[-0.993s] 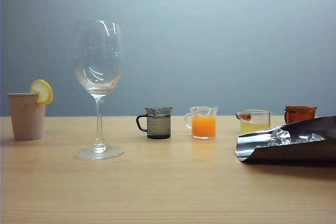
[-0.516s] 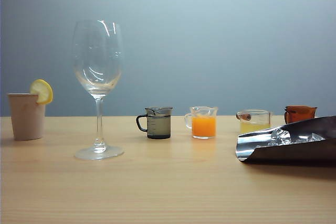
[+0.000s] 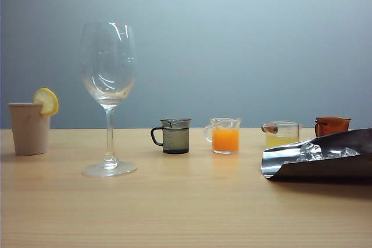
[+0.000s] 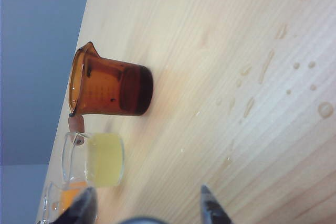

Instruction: Pick up the ice scoop on the desk filled with ice cubes, pour the ice into the goblet, and finally put the scoop back on the table.

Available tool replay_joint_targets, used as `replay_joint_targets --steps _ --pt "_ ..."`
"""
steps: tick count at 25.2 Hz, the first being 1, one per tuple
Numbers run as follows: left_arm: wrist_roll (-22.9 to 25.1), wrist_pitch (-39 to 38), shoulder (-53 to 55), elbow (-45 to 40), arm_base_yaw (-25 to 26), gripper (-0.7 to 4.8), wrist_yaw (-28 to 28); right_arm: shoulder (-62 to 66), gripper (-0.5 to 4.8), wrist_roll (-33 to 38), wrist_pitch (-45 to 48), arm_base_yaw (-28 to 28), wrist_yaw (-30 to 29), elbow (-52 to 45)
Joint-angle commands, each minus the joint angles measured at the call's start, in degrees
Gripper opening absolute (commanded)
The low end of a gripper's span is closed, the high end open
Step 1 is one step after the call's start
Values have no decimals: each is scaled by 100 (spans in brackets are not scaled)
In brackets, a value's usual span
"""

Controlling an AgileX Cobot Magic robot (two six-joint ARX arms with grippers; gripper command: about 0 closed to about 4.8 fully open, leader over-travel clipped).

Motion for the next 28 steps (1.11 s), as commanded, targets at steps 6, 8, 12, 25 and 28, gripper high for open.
replay_joint_targets --steps 6,8,12,25,28 --pt "26 79 -7 17 7 -6 -11 74 252 -28 101 9 -35 22" --pt "24 79 -7 17 7 -6 -11 170 252 -28 105 9 -52 22" --pt "26 79 -7 17 7 -6 -13 195 252 -28 229 9 -48 22" --pt "24 79 33 17 7 -6 -13 229 111 -28 354 9 -33 22" --pt "24 79 33 17 7 -6 -13 249 91 -28 352 7 -31 22"
